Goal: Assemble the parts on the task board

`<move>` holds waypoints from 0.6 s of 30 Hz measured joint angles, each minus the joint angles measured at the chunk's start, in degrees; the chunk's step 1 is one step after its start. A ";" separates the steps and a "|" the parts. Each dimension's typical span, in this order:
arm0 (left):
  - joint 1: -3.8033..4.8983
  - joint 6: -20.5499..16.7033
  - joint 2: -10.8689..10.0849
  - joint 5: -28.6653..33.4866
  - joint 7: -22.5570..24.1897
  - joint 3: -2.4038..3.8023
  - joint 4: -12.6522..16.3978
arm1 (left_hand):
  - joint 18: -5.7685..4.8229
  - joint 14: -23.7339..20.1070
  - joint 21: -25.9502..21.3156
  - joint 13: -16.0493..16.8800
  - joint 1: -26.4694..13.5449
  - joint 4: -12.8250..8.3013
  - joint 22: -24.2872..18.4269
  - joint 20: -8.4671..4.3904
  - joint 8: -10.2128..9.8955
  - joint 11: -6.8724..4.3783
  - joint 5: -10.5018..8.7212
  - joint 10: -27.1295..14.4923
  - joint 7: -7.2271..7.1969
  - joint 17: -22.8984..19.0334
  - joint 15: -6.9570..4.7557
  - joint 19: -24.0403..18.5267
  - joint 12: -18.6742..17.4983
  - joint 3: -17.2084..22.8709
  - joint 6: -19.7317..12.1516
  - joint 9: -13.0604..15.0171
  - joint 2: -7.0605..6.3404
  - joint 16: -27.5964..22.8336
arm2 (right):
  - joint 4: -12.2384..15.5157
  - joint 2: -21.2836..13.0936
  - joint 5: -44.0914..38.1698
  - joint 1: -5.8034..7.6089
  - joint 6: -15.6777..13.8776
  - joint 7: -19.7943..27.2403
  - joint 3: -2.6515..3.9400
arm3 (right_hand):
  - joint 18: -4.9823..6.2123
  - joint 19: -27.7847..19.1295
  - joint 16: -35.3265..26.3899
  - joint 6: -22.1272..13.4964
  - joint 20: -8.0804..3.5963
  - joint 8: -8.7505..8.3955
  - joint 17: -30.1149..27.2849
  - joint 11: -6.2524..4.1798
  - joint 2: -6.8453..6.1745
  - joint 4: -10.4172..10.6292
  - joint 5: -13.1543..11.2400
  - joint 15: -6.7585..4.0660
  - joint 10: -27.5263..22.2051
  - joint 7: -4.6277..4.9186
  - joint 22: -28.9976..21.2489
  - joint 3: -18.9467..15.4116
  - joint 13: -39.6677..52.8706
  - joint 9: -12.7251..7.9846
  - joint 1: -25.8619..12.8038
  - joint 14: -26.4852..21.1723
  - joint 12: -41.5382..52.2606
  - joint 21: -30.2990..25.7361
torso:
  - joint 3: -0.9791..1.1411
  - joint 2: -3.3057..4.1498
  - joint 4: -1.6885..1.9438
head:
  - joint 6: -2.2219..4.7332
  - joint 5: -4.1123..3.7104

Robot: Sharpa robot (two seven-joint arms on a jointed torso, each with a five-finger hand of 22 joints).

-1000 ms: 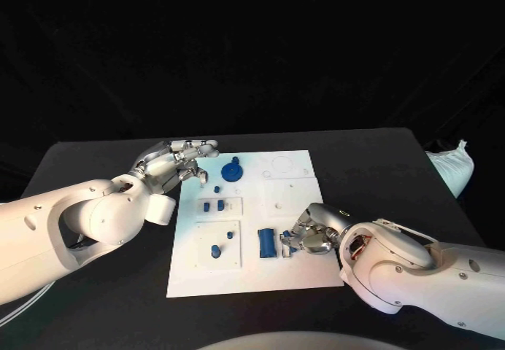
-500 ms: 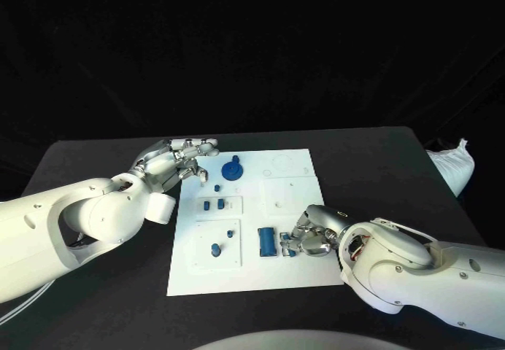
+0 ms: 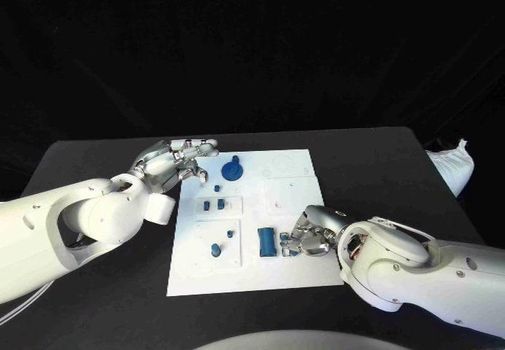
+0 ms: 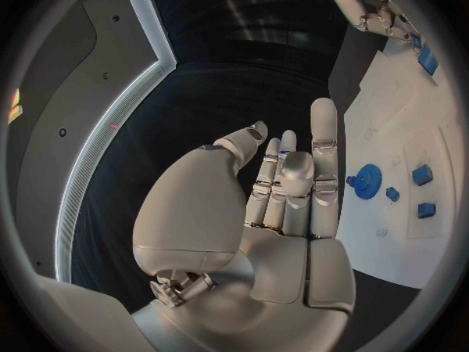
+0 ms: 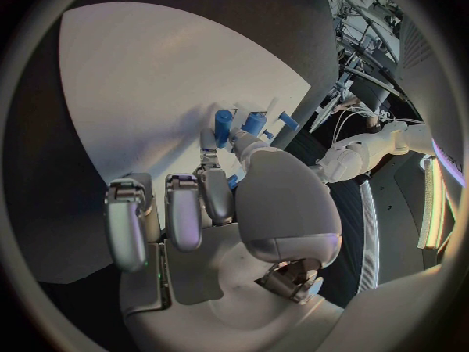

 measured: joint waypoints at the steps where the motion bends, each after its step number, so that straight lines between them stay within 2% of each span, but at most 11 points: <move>1: 0.00 0.01 -0.01 0.00 -0.01 0.00 0.01 | 0.00 0.00 0.00 0.00 0.00 0.00 0.00 0.00 0.00 0.00 0.00 0.00 0.00 0.00 0.00 0.00 0.00 0.00 0.00 0.00 0.00 0.00 | -0.07 0.06 -0.04 0.01 0.06 0.00 0.01 | 0.00 0.00 0.00 0.00 0.00 0.00 0.00 0.00 0.00 0.17 0.00 0.00 0.00 0.00 0.00 -0.17 0.00 0.03 0.00 0.00 0.00 0.00 | -0.01 0.00 0.00 | 0.00 0.00; 6: 0.00 0.05 -0.08 -0.01 -0.09 -0.01 0.06 | 0.00 -0.20 -0.27 0.00 0.00 0.00 -0.08 0.00 0.00 -0.21 0.00 -0.21 0.00 -0.24 0.20 0.00 0.47 0.00 0.00 0.00 0.00 0.00 | -0.41 0.38 -0.19 0.02 0.43 -0.01 0.03 | 0.00 0.00 0.00 0.01 0.00 0.24 0.00 0.00 0.22 0.93 0.25 0.00 0.00 0.00 0.00 -1.24 0.00 0.12 -1.04 0.00 0.00 0.00 | 0.00 0.01 0.00 | -0.05 0.05; 11: 0.00 0.09 -0.12 -0.01 -0.16 -0.01 0.11 | -0.01 -0.20 -0.27 0.00 0.00 0.00 -0.08 0.21 0.00 -0.21 0.00 -0.21 0.00 -0.24 0.20 -0.21 0.47 0.00 0.00 0.00 0.00 0.00 | -0.60 0.56 -0.29 0.01 0.85 -0.08 0.03 | 0.00 0.00 0.00 0.00 0.00 0.65 -0.01 0.01 0.46 2.38 3.50 0.00 0.00 0.00 -0.01 -3.48 0.00 0.43 -1.96 0.00 0.00 0.00 | 0.01 0.01 0.00 | -0.08 0.12; 18: 0.00 0.14 -0.16 -0.02 -0.24 -0.01 0.15 | -0.01 -0.20 -0.27 -0.01 0.00 0.00 -0.07 0.21 0.00 -0.21 0.00 -0.21 0.00 -0.24 0.20 -0.21 0.47 0.00 0.00 0.00 0.00 0.00 | -0.67 0.62 -0.49 0.05 1.43 -0.08 0.08 | 0.00 0.00 0.00 0.07 0.00 1.10 -0.01 -0.10 1.28 3.87 4.34 -0.04 0.12 -0.07 -0.01 -5.75 -0.01 0.75 -2.86 -0.04 0.32 0.00 | 0.01 -0.01 0.00 | -0.13 0.10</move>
